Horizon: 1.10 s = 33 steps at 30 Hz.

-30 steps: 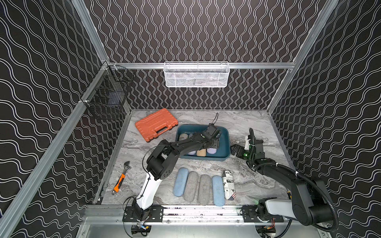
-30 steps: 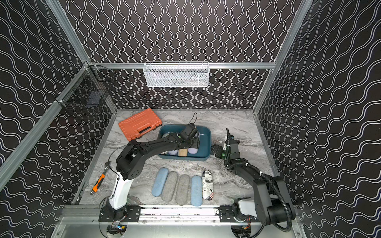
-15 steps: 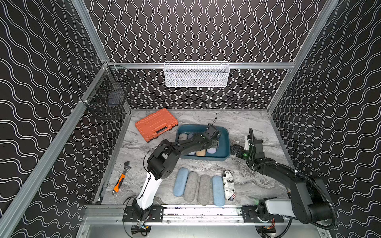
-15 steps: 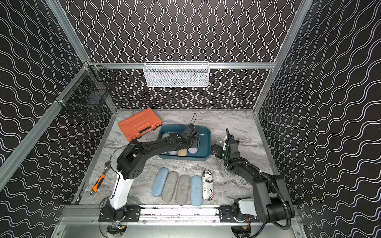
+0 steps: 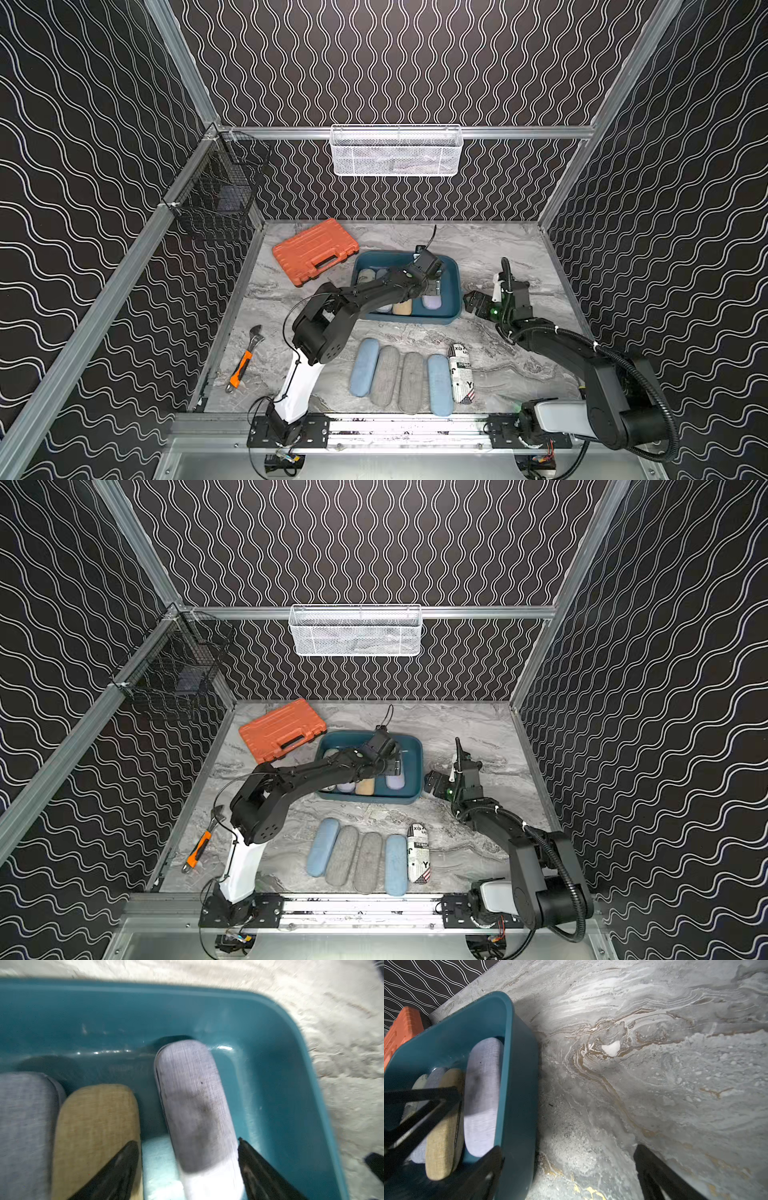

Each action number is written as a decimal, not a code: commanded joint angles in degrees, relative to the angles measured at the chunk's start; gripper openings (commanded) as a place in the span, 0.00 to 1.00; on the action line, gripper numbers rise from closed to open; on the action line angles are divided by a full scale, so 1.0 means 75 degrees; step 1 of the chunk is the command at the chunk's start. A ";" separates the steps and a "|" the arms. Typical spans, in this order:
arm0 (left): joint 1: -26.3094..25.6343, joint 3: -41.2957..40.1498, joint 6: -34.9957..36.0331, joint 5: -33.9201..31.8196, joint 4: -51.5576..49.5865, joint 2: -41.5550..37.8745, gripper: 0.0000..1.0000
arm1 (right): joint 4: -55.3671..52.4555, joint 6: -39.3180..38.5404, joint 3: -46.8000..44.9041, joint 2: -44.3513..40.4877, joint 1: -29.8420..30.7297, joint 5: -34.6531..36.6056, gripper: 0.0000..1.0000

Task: Put the glasses cases into the storage boxes
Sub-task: Place the glasses case in the storage box, then pick up the glasses case at the center of the board.

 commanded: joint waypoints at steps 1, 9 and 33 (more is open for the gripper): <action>-0.0010 0.0077 0.0049 0.0042 0.0122 -0.0221 0.79 | 0.0156 0.0033 0.0061 -0.0012 0.0000 -0.0053 1.00; -0.0183 -0.0181 0.0134 0.0372 0.0153 -0.1186 0.80 | 0.0155 0.0039 0.0077 0.0020 0.0002 -0.0069 1.00; -0.0374 -0.5913 0.0070 0.0579 -0.1304 -0.6483 0.82 | 0.0241 0.0110 0.0026 -0.0073 -0.0009 -0.0283 1.00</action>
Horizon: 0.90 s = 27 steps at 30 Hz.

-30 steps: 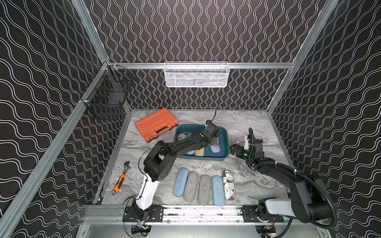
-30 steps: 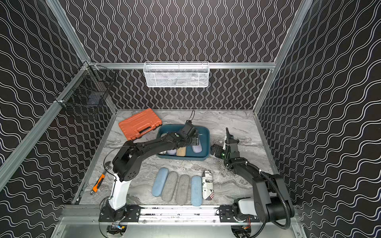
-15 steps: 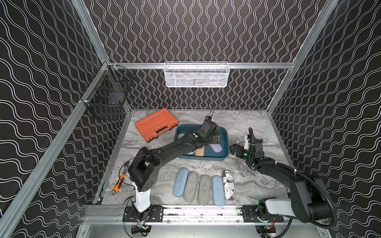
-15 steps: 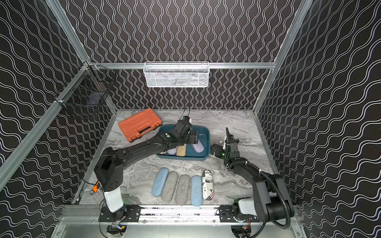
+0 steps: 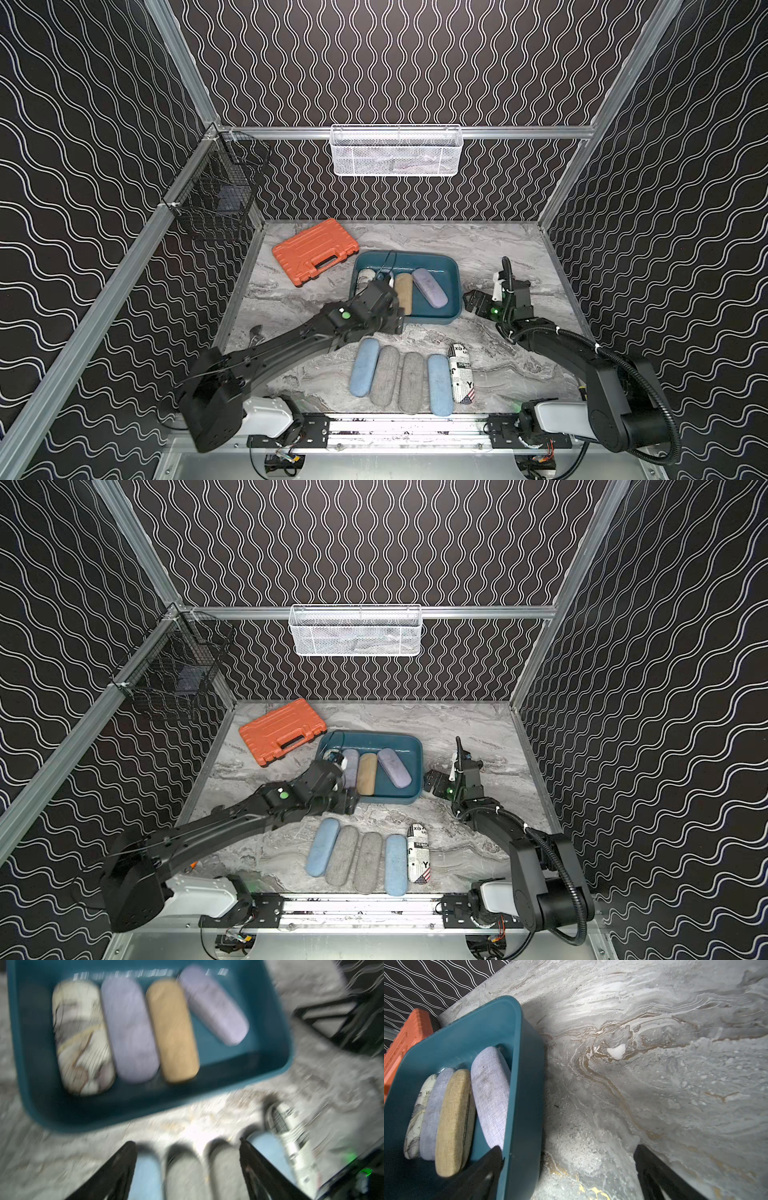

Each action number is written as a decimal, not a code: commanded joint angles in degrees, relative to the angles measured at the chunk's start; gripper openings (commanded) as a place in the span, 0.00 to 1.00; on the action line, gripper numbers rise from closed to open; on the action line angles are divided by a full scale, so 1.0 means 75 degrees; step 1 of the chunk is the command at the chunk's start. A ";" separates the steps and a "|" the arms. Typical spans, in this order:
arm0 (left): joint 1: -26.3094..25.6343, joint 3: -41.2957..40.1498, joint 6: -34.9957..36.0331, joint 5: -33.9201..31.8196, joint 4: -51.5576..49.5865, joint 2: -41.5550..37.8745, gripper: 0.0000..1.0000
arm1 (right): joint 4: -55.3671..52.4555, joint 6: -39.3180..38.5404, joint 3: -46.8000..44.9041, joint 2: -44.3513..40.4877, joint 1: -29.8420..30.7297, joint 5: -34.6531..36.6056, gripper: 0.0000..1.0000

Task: Put the glasses cases into the storage boxes
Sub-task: Pick up the glasses case at the center of the board.

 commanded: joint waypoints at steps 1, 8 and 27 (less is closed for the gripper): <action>0.0005 -0.0612 -0.0400 -0.0031 -0.0146 -0.0348 0.82 | 0.0252 0.0108 -0.0012 -0.0003 0.0002 -0.0122 1.00; 0.0004 -0.1520 -0.0804 -0.0099 0.0052 -0.0632 0.82 | 0.0228 0.0108 -0.0023 -0.0056 -0.0003 -0.0132 1.00; -0.0208 -0.2352 -0.1136 0.0243 0.0434 -0.0628 0.81 | 0.0265 0.0131 -0.0045 -0.0021 -0.0006 -0.0176 1.00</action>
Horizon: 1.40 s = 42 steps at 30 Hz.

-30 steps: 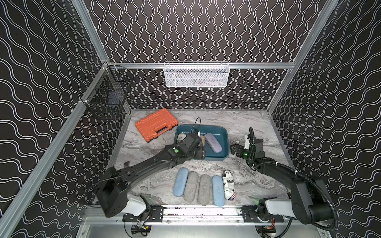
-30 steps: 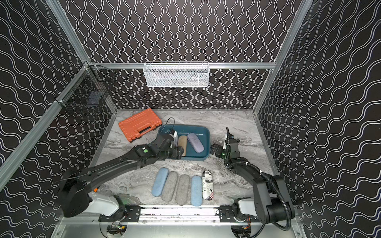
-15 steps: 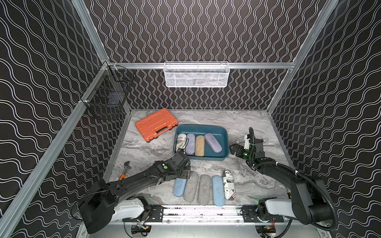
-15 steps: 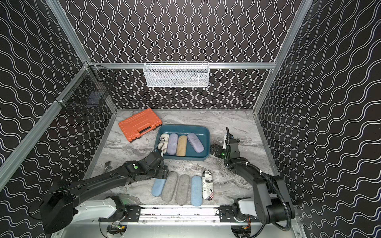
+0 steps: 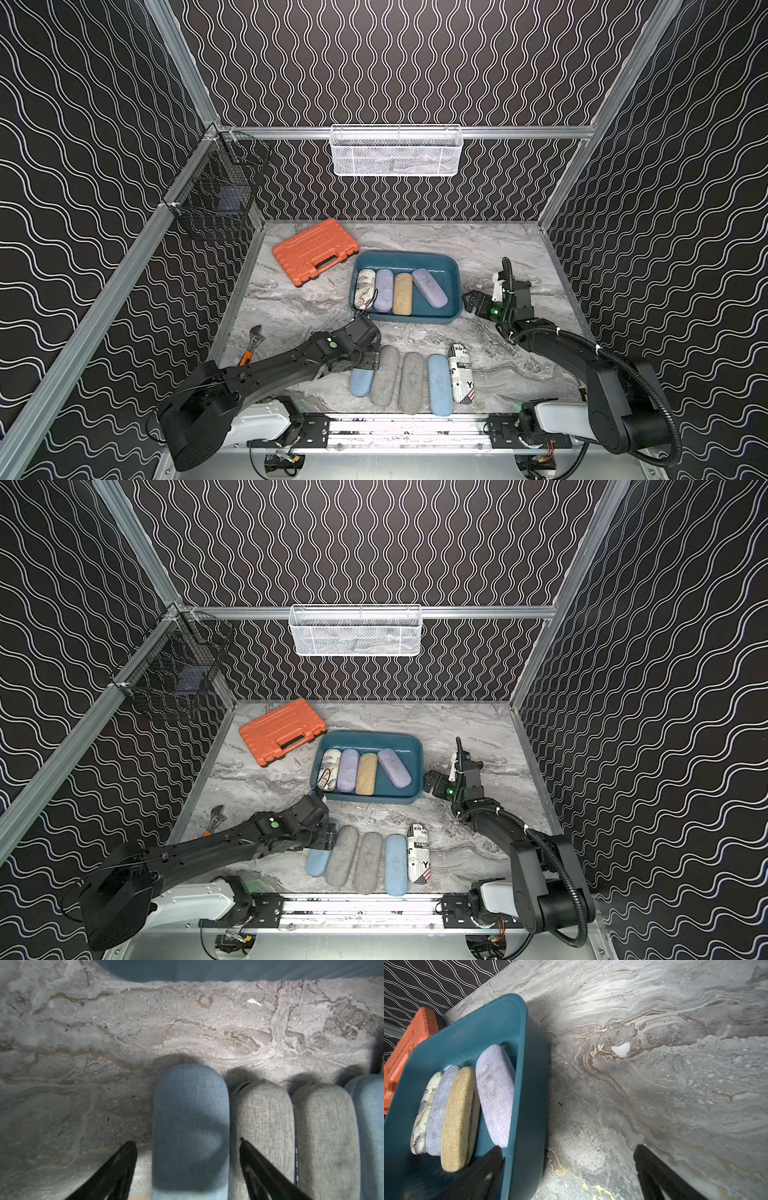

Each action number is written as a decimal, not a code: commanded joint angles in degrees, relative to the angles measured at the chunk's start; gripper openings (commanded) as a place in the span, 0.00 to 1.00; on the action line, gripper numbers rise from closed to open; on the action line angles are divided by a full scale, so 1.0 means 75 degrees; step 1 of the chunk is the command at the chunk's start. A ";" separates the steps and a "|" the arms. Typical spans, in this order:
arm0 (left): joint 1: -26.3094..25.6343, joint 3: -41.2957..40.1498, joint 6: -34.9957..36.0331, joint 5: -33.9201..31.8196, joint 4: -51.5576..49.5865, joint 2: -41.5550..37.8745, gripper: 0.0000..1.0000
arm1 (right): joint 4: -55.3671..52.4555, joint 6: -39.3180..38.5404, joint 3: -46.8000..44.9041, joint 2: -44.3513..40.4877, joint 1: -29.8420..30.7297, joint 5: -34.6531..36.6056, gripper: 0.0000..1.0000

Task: Put the glasses cases into the storage boxes
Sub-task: Pick up the glasses case at the center of the board.

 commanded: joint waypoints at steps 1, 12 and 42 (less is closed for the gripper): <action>-0.0086 -0.0052 -0.0160 0.0038 0.0300 0.0039 0.81 | 0.0220 0.0126 0.0012 0.0028 -0.0001 -0.0060 1.00; -0.0324 -0.0150 -0.0325 -0.0059 0.0351 0.0107 0.79 | 0.0207 0.0113 0.0005 0.0017 -0.0003 -0.0036 1.00; -0.0359 -0.0530 -0.0400 0.0044 0.0598 0.0192 0.63 | 0.0225 0.0157 0.0055 0.0142 -0.0004 -0.0188 1.00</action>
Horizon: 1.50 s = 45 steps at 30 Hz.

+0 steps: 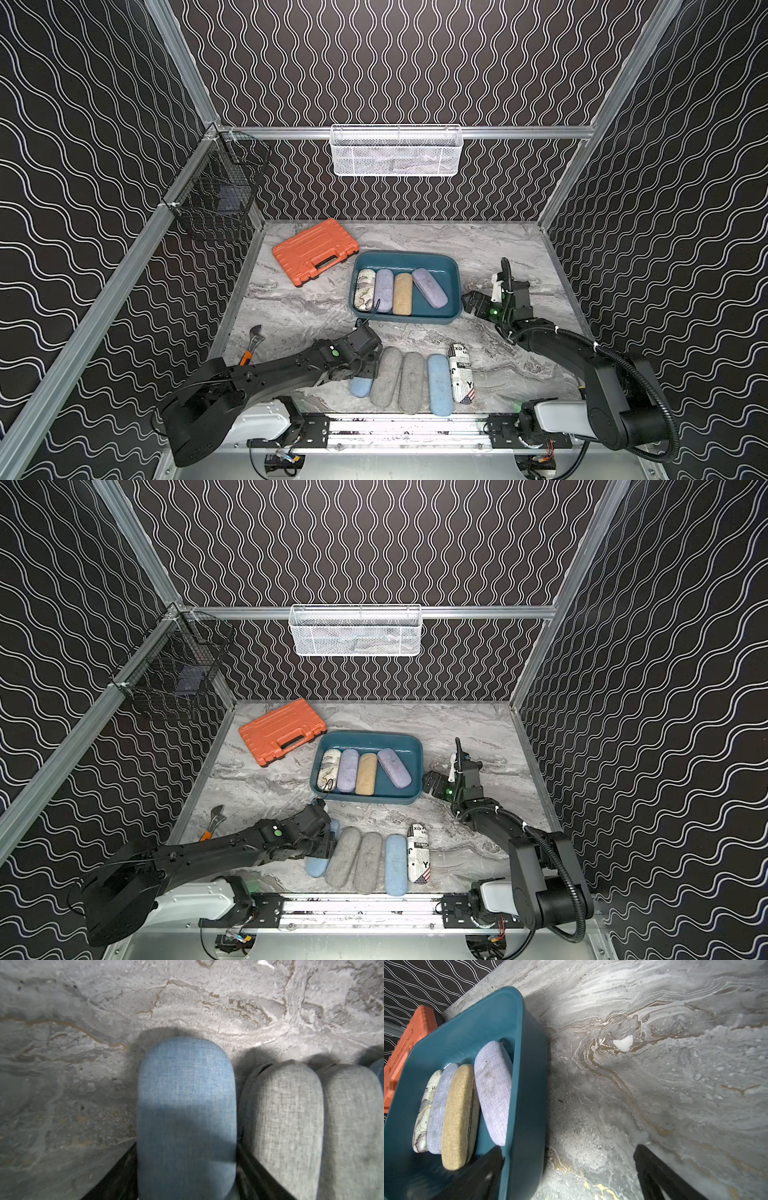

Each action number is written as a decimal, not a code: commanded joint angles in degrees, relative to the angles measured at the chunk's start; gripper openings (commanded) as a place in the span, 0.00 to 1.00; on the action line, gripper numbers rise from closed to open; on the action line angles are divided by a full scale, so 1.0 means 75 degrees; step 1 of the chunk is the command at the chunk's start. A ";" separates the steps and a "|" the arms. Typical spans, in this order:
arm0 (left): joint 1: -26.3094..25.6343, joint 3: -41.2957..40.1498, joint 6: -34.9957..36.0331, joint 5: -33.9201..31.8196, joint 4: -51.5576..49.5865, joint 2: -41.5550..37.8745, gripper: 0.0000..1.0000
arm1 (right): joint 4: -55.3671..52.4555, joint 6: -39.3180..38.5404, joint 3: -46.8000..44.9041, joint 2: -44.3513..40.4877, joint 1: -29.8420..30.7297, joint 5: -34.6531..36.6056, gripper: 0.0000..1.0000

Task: Put the glasses cases into the storage boxes
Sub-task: Pick up the glasses case at the center of the board, then place the glasses case in the storage box.

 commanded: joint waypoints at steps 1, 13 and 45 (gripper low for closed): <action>-0.0024 0.0029 0.0005 -0.0092 -0.0005 0.0001 0.60 | 0.0215 0.0048 0.0064 0.0012 -0.0003 -0.0063 1.00; -0.0035 0.2209 0.0595 -0.0856 -0.2249 -0.1312 0.57 | 0.0203 0.0051 0.0049 0.0004 0.0002 -0.0047 1.00; 0.0703 0.7381 0.0274 0.0028 0.3333 0.5890 0.58 | 0.0078 0.0016 -0.0173 -0.0636 -0.0115 0.0411 1.00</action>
